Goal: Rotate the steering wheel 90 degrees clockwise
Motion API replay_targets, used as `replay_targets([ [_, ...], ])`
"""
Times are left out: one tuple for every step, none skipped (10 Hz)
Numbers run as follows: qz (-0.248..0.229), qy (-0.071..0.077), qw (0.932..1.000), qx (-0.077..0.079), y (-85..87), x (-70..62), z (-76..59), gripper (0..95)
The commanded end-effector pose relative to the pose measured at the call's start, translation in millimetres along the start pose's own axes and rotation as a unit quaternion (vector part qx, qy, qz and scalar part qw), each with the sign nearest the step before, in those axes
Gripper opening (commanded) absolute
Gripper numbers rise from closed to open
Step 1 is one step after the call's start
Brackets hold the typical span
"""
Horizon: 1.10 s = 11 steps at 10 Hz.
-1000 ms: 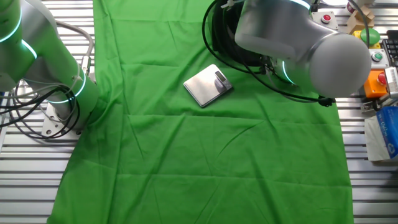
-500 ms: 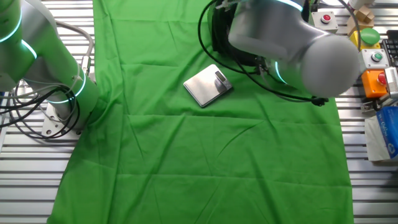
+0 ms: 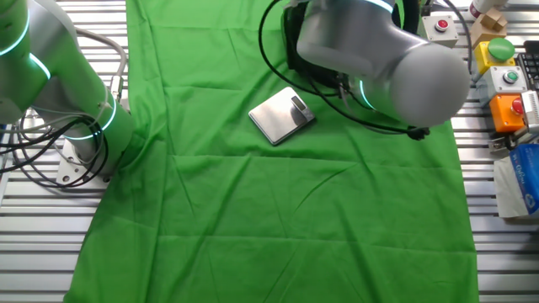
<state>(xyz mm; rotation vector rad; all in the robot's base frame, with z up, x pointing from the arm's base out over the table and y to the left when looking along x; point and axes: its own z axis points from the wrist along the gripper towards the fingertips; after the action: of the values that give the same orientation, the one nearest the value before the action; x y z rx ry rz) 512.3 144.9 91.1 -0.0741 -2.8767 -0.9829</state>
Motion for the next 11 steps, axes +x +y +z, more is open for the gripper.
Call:
replay_targets([
  [0.01, -0.001, 1.0, 0.002, 2.5, 5.5, 0.1, 0.0],
  [0.014, -0.001, 0.9999, 0.002, 3.8, 7.7, -0.3, 0.0],
  [0.016, -0.001, 0.9999, 0.002, 4.4, 9.0, -0.7, 0.0],
  [0.025, 0.0, 0.9997, 0.002, 5.9, 11.5, -2.1, 0.0],
  [0.032, 0.001, 0.9995, 0.002, 6.8, 13.1, -3.4, 0.0],
  [0.035, 0.002, 0.9994, 0.002, 7.7, 15.0, -5.0, 0.0],
  [0.038, 0.002, 0.9993, 0.002, 8.3, 17.1, -7.0, 0.0],
  [0.04, 0.002, 0.9992, 0.001, 8.6, 18.9, -8.7, 0.0],
  [0.043, 0.002, 0.9991, 0.001, 8.8, 22.4, -12.0, 0.0],
  [0.043, 0.001, 0.9991, 0.001, 8.7, 23.3, -12.7, 0.0],
  [0.044, 0.001, 0.999, 0.001, 8.3, 26.2, -15.3, 0.0],
])
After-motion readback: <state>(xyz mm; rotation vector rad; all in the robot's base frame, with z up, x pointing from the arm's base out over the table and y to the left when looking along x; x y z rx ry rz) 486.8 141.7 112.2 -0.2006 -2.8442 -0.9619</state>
